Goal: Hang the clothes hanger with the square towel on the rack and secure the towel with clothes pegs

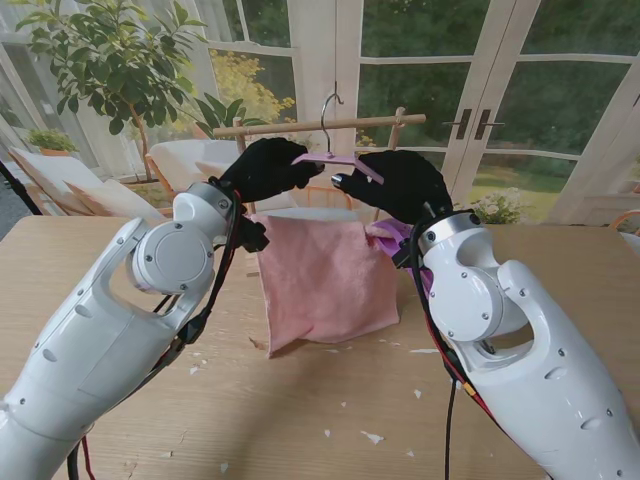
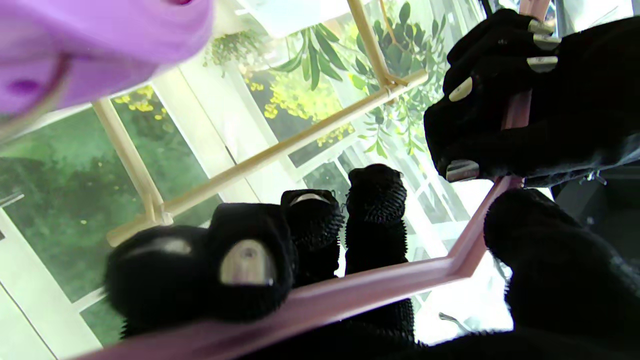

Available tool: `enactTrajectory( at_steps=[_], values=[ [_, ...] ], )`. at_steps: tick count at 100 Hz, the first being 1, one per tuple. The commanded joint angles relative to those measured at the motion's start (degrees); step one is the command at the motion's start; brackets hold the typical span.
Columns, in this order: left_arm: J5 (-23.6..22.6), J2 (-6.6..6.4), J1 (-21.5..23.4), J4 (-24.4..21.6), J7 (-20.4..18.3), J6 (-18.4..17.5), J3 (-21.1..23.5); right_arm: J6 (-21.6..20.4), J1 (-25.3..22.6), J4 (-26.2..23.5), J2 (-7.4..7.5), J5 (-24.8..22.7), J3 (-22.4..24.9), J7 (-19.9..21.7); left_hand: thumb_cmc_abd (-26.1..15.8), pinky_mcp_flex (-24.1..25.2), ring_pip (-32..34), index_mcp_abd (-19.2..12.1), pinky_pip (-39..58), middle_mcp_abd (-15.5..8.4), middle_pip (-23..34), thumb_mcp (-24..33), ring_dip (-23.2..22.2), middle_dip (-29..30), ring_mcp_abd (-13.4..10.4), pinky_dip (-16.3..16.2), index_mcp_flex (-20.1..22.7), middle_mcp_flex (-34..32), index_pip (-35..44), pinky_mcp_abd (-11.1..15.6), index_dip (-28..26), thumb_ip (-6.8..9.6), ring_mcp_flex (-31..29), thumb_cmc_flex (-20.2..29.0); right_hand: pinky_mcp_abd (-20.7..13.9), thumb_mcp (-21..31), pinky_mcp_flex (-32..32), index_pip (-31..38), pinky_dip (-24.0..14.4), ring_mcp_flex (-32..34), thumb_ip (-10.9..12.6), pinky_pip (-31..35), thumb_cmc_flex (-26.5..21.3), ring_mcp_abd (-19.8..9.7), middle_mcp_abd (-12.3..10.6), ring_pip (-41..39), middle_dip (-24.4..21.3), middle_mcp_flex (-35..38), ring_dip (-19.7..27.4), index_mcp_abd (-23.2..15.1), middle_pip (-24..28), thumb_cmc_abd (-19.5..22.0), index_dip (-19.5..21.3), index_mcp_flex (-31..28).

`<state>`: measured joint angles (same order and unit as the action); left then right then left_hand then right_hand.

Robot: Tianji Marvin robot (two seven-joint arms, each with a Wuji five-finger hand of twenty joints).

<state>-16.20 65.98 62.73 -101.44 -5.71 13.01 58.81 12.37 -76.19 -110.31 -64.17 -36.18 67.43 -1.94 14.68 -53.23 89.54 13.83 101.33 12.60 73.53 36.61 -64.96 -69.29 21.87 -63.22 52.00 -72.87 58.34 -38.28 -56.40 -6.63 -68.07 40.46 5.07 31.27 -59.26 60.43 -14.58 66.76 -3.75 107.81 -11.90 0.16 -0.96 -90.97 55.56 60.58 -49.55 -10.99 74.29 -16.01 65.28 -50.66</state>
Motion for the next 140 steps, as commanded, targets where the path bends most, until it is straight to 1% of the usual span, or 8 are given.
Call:
enactTrajectory(
  at_steps=[1,12,22,44,65,75,102,140],
  values=[
    [0.0,0.33,-0.2,-0.5,-0.8,0.5,0.0,-0.8,0.2,0.6,-1.02,-0.3,-0.3,-0.3,-1.0,0.1,0.1,0.7,3.3,0.8,0.1,-1.2,-0.6,0.5,1.5,-1.6,-0.8,0.4,0.3,-1.7,0.5,-1.10,0.1,0.7,-9.6,-3.0,-6.5,3.3,-28.4,4.0,0.3,12.2,-1.3,0.6,-2.5,-7.2,1.6,3.2,0.2,-4.0,3.6,3.5,3.0,-3.2],
    [0.0,0.35,-0.3,-0.7,-0.9,1.1,-0.1,-1.9,0.4,2.0,-1.48,-1.5,-0.6,-3.6,0.1,3.6,-2.7,0.4,0.2,0.3,-1.7,-3.2,-0.7,1.6,1.8,-2.4,-3.9,2.9,0.0,-1.7,2.2,-2.42,2.7,2.6,-12.6,-5.7,-11.7,8.0,-32.1,8.5,0.7,12.1,-4.8,-3.4,-6.2,-11.0,3.9,9.2,1.1,-7.3,5.6,5.1,7.1,-9.8],
    [0.1,0.39,-0.3,-0.8,-0.9,1.6,-0.1,-2.6,0.4,3.2,-1.87,-2.7,-0.8,-6.4,1.5,11.4,-9.7,-0.1,-7.4,0.3,-6.3,-6.1,-1.6,4.2,3.9,-5.5,-9.0,7.9,-0.9,-1.7,6.3,-2.89,8.5,4.9,-15.9,-5.4,-12.6,9.9,-41.5,8.5,2.0,12.2,-6.0,-6.4,-8.2,-12.8,6.3,14.3,-6.1,-8.9,6.5,6.0,9.9,-14.9],
    [-0.1,0.25,-0.4,-1.1,-1.3,2.4,-0.1,-3.6,0.5,5.0,-2.85,-2.0,-1.1,-11.1,2.5,24.4,-27.7,-0.2,-19.4,1.9,-19.9,-8.0,2.4,13.0,6.9,-4.5,-16.4,17.6,-5.9,-1.7,12.7,-2.65,20.5,6.2,-17.3,-1.2,-13.0,11.1,-56.1,8.5,6.8,12.2,-6.7,-7.3,-7.7,-14.5,9.0,21.8,-18.8,-9.1,7.0,8.0,12.9,-22.4],
    [-0.6,-0.06,0.0,-2.2,-2.2,3.4,0.4,0.7,0.1,3.5,-3.33,-0.3,-1.5,-11.2,0.5,47.2,-55.8,0.5,-39.2,1.1,-43.6,1.0,18.7,34.1,3.2,18.3,-25.9,35.6,-22.2,3.9,22.9,0.66,39.9,-3.5,-16.0,-1.3,-12.9,11.1,-60.1,8.4,8.3,12.2,-8.8,-6.3,-5.5,-14.8,9.8,22.0,-22.3,-6.6,8.0,8.0,13.4,-23.1],
    [-0.6,-0.10,0.6,-3.4,-2.1,3.8,1.1,3.9,0.1,3.1,-3.85,0.1,-2.0,-12.6,0.5,54.2,-65.8,0.1,-51.4,0.8,-51.6,0.5,25.6,42.2,0.5,25.3,-29.4,44.2,-30.0,8.2,29.3,0.72,48.1,-6.0,-15.4,-1.8,-12.8,11.1,-60.9,8.4,8.5,12.2,-9.5,-5.9,-5.0,-14.9,9.6,22.1,-22.8,-5.8,8.2,8.1,13.4,-23.0],
    [-1.1,-0.71,2.9,-7.7,-2.8,6.1,5.2,6.9,-0.4,2.3,-4.43,2.0,-1.7,-13.5,0.8,57.3,-73.9,-0.2,-65.1,1.0,-56.3,-1.3,30.0,47.2,-1.5,26.8,-29.8,48.7,-36.5,10.7,34.0,0.81,53.2,-8.0,-15.1,-2.7,-12.8,11.2,-61.4,8.4,8.5,12.2,-10.4,-5.6,-4.6,-14.8,9.4,22.1,-23.3,-5.3,8.3,8.4,13.4,-23.0],
    [-9.4,-4.88,15.5,-14.6,-14.2,7.4,19.3,7.8,-2.1,0.7,-4.34,3.5,0.7,-12.8,-0.1,56.8,-78.0,-0.8,-72.9,1.0,-58.7,-3.6,29.9,48.7,-1.5,23.7,-28.6,49.9,-39.4,11.3,35.2,1.26,53.9,-6.6,-15.0,-3.2,-12.8,11.2,-61.5,8.5,8.6,12.2,-10.9,-5.6,-4.6,-14.7,9.3,22.0,-23.4,-5.2,8.4,8.5,13.4,-23.0]
  ],
)
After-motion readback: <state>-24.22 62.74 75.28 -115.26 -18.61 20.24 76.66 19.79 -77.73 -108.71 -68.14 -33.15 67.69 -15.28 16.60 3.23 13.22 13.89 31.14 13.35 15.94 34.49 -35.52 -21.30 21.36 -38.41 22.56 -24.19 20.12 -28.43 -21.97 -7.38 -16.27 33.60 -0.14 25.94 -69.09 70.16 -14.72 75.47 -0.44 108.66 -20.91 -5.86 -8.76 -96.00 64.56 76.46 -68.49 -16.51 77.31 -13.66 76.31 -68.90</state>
